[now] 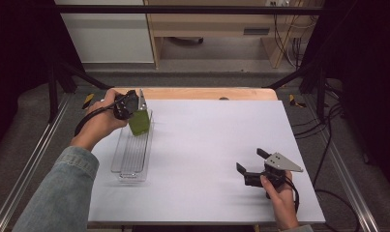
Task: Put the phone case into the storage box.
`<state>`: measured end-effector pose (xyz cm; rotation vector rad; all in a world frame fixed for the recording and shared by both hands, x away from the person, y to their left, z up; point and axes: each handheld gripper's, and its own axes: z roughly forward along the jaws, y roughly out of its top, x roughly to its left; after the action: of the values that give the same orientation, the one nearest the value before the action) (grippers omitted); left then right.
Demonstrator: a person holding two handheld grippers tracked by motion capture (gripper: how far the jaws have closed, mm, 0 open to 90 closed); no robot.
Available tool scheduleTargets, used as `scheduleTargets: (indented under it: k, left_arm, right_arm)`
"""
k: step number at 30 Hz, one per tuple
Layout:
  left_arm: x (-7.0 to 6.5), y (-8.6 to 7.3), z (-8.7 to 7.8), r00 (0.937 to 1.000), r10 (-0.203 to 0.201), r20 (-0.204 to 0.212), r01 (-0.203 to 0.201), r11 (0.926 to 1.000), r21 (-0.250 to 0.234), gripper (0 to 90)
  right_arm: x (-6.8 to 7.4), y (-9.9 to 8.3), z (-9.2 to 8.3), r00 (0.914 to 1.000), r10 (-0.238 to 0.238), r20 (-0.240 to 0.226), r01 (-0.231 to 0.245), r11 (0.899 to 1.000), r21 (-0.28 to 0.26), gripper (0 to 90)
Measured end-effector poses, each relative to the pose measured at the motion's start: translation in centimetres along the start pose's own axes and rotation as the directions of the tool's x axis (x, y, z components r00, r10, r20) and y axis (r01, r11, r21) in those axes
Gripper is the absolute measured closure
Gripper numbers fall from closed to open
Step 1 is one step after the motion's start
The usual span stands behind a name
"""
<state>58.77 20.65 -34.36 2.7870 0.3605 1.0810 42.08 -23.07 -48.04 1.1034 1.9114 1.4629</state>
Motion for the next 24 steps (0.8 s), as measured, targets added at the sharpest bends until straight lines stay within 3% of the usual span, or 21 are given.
scheduleTargets:
  k: [24]
  left_arm:
    - [0.4,-0.4,1.1,0.9995,-0.015,-0.027,0.014,0.9992,-0.038,76.4]
  right_arm:
    - [0.0,-0.1,0.2,1.0000,-0.006,-0.001,0.006,1.000,0.007,4.2]
